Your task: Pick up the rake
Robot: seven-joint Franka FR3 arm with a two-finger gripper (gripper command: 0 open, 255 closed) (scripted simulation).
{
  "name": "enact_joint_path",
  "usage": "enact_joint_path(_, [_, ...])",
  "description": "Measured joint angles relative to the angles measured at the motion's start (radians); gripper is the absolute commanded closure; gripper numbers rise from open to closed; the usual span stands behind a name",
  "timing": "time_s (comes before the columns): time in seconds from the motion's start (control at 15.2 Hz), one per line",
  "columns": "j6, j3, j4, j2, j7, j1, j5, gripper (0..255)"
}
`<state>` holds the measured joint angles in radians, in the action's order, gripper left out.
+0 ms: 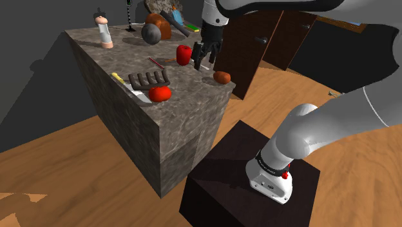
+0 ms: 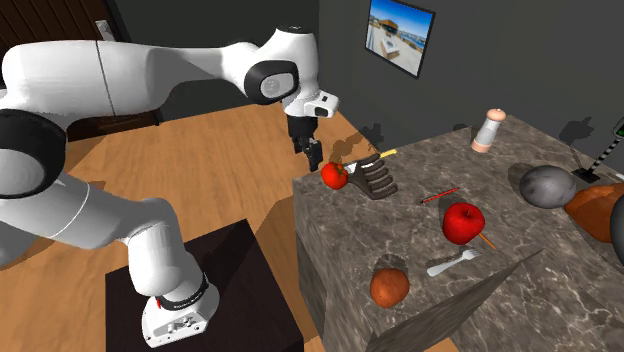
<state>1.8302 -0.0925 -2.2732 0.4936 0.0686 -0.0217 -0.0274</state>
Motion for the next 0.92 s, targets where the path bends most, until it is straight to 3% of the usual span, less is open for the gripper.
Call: enact_joint_path(0.92, [0.13, -0.067, 0.318, -0.558, 0.268, -0.003, -0.005, 0])
